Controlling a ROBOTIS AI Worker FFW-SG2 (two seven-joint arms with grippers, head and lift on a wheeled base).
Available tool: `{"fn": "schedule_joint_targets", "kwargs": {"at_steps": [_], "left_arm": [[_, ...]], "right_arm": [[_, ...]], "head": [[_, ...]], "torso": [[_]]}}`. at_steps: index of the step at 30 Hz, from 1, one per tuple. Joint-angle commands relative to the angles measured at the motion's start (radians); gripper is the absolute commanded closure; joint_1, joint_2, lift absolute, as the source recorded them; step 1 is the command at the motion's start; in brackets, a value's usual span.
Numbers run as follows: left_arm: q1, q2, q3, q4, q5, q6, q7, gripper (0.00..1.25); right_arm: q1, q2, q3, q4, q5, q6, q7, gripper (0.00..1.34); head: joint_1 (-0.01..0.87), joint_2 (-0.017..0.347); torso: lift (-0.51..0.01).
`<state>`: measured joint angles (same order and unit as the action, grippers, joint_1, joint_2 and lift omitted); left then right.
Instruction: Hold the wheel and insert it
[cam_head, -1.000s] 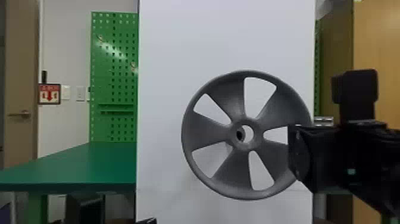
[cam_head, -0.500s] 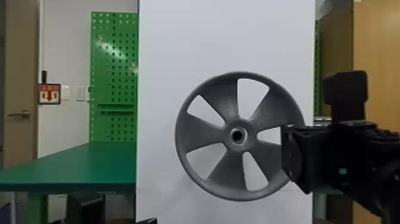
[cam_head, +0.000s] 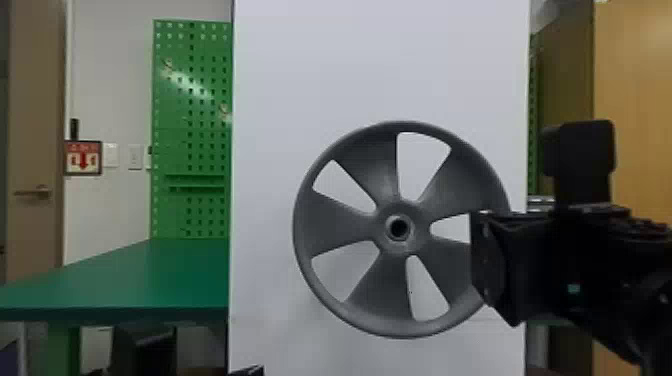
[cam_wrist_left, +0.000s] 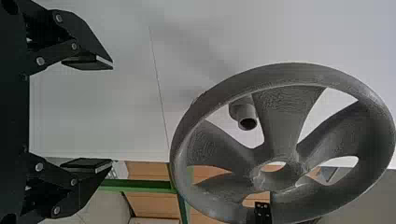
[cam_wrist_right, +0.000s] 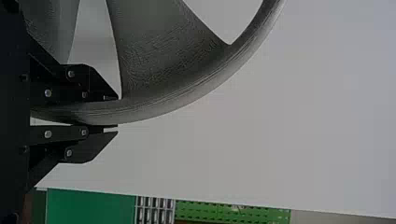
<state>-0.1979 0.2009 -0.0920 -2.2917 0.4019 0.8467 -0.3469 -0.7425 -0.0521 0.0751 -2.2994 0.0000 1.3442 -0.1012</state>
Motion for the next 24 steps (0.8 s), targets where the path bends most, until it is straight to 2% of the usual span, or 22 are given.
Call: {"fn": "schedule_joint_targets", "kwargs": {"at_steps": [1,24], "left_arm": [[-0.001,0.0,0.0,0.0,0.0,0.0,0.0,0.5],[-0.001,0.0,0.0,0.002,0.002,0.0,0.0,0.5]], "right_arm": [[0.0,0.0,0.0,0.0,0.0,0.0,0.0,1.09],[0.005,-0.003,0.0,0.012,0.0,-0.02,-0.002,1.09]], "head": [[0.0,0.008],[0.0,0.008]], "torso": [[-0.495],[-0.495]]}}
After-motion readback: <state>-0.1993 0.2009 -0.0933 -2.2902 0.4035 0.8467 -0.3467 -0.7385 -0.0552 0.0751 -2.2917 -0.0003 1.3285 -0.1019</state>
